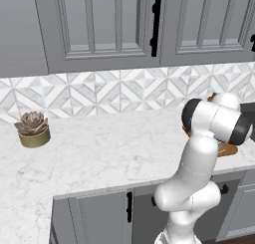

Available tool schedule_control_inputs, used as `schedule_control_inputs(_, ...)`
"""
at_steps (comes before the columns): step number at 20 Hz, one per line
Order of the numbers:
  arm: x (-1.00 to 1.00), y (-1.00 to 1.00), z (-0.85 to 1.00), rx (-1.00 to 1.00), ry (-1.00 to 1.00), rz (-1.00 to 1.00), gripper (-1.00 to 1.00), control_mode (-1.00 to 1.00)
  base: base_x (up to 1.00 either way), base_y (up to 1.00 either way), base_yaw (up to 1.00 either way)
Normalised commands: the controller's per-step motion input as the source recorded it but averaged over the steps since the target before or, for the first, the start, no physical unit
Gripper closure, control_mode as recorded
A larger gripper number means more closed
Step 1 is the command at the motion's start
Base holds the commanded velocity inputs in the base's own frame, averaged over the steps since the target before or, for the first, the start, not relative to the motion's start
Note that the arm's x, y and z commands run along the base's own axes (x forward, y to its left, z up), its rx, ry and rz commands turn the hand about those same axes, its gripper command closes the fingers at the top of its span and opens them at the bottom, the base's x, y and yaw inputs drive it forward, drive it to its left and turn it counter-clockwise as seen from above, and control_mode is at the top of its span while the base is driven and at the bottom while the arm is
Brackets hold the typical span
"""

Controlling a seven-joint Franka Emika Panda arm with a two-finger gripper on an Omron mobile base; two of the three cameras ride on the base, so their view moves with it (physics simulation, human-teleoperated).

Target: Pick up the sponge from the counter and clean the cutting board by briefly scrubbing or pressing down on the cutting board. Once finished, release the sponge.

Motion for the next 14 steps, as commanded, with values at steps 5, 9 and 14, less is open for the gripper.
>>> schedule_control_inputs(5,-0.13,-0.73,-0.17,-0.1,-0.02,0.0,1.0,-1.0,0.0,0.0,0.0)
schedule_control_inputs(9,-0.07,-0.76,-0.31,-0.08,-0.01,0.0,1.0,-1.0,0.0,0.0,0.0)
schedule_control_inputs(14,-0.07,-0.75,-0.42,-0.06,-0.01,0.0,1.0,-1.0,0.0,0.0,0.0)
